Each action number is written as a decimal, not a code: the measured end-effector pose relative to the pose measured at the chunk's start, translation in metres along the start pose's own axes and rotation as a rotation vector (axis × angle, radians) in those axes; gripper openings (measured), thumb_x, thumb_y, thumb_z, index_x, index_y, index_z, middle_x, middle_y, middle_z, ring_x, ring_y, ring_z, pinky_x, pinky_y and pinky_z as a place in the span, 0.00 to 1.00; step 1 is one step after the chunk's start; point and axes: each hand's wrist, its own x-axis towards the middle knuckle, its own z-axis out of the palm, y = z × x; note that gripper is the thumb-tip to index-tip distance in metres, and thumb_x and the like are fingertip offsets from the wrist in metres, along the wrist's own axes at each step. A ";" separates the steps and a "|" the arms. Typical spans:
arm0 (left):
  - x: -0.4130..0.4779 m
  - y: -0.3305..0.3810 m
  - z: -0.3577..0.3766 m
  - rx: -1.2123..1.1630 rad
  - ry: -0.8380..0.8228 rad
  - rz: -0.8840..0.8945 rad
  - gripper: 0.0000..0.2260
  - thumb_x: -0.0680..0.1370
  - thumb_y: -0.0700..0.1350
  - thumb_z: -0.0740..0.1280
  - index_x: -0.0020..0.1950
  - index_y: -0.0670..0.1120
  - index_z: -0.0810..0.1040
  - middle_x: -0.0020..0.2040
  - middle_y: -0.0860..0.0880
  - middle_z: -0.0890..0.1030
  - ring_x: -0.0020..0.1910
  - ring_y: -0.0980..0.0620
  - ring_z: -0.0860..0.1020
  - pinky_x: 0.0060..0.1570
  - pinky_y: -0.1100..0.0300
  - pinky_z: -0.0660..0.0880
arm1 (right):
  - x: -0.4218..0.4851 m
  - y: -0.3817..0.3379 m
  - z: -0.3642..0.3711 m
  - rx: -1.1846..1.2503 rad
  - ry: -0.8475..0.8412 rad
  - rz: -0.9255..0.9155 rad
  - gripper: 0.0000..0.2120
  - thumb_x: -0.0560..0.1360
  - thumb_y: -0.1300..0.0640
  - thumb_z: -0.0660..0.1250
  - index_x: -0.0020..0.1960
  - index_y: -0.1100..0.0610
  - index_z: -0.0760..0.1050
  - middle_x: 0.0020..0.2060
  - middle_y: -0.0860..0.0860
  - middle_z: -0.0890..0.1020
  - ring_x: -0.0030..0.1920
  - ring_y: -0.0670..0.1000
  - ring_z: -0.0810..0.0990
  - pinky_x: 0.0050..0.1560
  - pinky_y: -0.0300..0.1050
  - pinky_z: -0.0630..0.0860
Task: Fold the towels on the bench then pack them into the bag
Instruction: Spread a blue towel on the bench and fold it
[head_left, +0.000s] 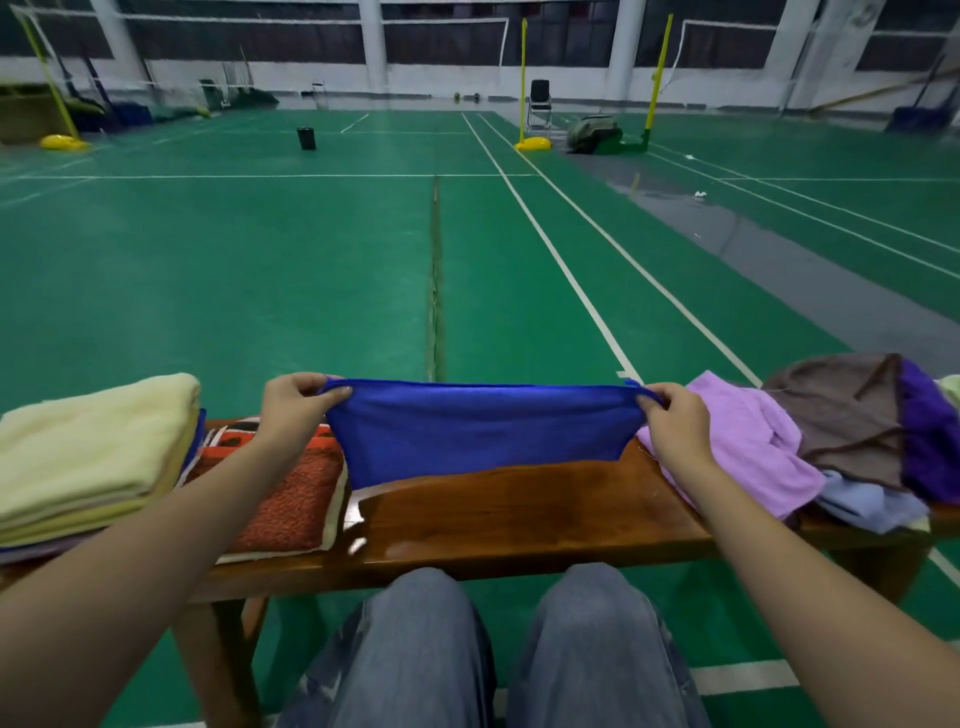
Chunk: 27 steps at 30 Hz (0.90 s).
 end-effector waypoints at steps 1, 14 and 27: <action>-0.002 0.003 -0.001 -0.004 -0.028 -0.014 0.01 0.75 0.33 0.67 0.44 0.37 0.78 0.36 0.46 0.77 0.35 0.53 0.74 0.32 0.67 0.74 | -0.001 -0.001 -0.001 0.024 -0.016 0.011 0.06 0.77 0.66 0.60 0.52 0.65 0.75 0.45 0.57 0.77 0.46 0.53 0.73 0.45 0.46 0.70; -0.016 -0.018 0.010 -0.075 -0.140 -0.189 0.08 0.81 0.40 0.60 0.43 0.48 0.67 0.37 0.46 0.71 0.32 0.52 0.69 0.31 0.58 0.66 | -0.016 0.019 0.007 0.146 -0.009 -0.041 0.05 0.81 0.62 0.55 0.47 0.58 0.65 0.35 0.49 0.70 0.35 0.46 0.67 0.34 0.42 0.64; 0.010 -0.072 0.068 0.520 -0.096 -0.194 0.05 0.80 0.44 0.61 0.51 0.43 0.68 0.46 0.42 0.75 0.45 0.41 0.76 0.43 0.52 0.70 | 0.015 0.085 0.048 -0.304 -0.091 0.144 0.06 0.80 0.58 0.56 0.53 0.60 0.69 0.47 0.61 0.77 0.48 0.62 0.74 0.45 0.51 0.67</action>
